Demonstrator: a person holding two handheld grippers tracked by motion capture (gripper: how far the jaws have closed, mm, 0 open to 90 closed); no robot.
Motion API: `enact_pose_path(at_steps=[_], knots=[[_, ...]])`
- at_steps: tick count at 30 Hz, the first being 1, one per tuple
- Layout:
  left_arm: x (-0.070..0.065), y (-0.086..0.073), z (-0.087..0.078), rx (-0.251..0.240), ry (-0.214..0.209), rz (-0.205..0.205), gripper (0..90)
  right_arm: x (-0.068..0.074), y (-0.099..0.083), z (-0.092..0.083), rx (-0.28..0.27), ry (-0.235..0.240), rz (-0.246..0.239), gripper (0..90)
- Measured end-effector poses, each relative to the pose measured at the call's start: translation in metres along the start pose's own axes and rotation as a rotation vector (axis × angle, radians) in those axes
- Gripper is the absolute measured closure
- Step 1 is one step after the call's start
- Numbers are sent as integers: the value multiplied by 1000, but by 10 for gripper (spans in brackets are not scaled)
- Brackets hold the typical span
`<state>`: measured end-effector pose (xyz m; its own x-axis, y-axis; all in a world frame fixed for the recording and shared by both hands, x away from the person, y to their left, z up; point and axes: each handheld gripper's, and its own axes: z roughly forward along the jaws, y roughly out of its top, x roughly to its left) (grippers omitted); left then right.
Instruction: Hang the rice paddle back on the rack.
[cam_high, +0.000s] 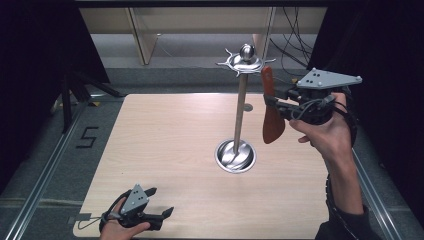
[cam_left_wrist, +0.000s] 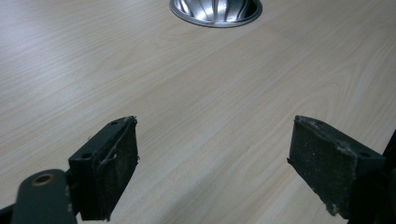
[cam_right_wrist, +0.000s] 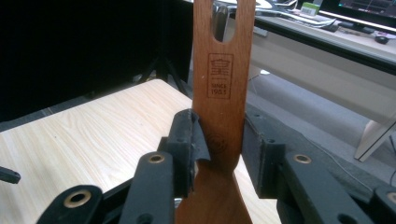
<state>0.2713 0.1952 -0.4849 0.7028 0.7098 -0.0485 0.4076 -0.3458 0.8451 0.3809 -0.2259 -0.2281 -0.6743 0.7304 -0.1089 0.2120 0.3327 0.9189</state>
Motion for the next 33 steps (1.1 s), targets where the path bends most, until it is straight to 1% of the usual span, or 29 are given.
enact_pose_path(at_steps=[3,4,6,7,8,9,11,13,14,15,16,17,18,19,20,22,23,24,25,28,29,30,31,32,33], knots=[[0,0,0,1,1,-1,149,1,0,3,-5,3,4,671],[0,0,0,0,0,-2,149,1,0,4,-17,-8,-2,671],[0,0,0,2,-1,0,149,1,0,5,-9,5,0,671],[-2,-1,0,2,0,-28,149,0,0,5,-6,5,-7,671],[-1,-1,0,1,1,-21,149,0,0,6,-16,-6,-9,671],[0,0,0,0,0,-1,149,1,0,6,-1,5,0,671],[0,0,0,1,-1,0,149,0,0,8,0,8,-2,671],[-2,-1,0,2,-2,-27,149,0,-1,10,7,13,1,670],[-1,-1,0,1,0,-22,149,0,-1,11,2,18,0,670],[0,0,0,0,-1,-1,149,1,-2,11,-2,20,16,670],[0,0,0,1,-1,0,149,1,-2,11,2,14,10,670],[-2,-1,0,1,-2,-25,149,0,-3,12,-4,10,10,669],[-1,-1,0,5,0,-16,149,0,-3,13,-13,15,6,668],[-1,-1,0,6,4,-15,149,-1,-4,13,-12,16,6,667],[-2,-1,0,2,-2,-27,149,-1,-4,14,-11,21,8,667],[-1,0,0,0,-1,-15,149,0,-5,14,0,31,18,666],[-2,-1,0,1,1,-27,149,-1,-5,14,-4,24,7,665],[-1,-1,0,3,-2,-15,149,-1,-5,14,0,29,9,665],[-2,-1,0,3,-2,-27,149,-1,-6,14,-1,28,8,663],[-2,-1,0,2,-2,-27,149,-2,-7,14,-15,29,12,633],[-1,-1,0,7,4,-13,149,-2,-8,13,-15,23,11,616],[-1,-1,0,7,1,-12,149,-2,-8,13,-24,13,14,603],[-2,-1,0,2,0,-28,149,-2,-9,11,-15,23,15,589],[-1,0,0,2,-1,-22,149,-1,-11,10,-18,22,17,575],[-2,-1,0,1,-1,-26,149,-1,-12,8,-25,27,18,560]])
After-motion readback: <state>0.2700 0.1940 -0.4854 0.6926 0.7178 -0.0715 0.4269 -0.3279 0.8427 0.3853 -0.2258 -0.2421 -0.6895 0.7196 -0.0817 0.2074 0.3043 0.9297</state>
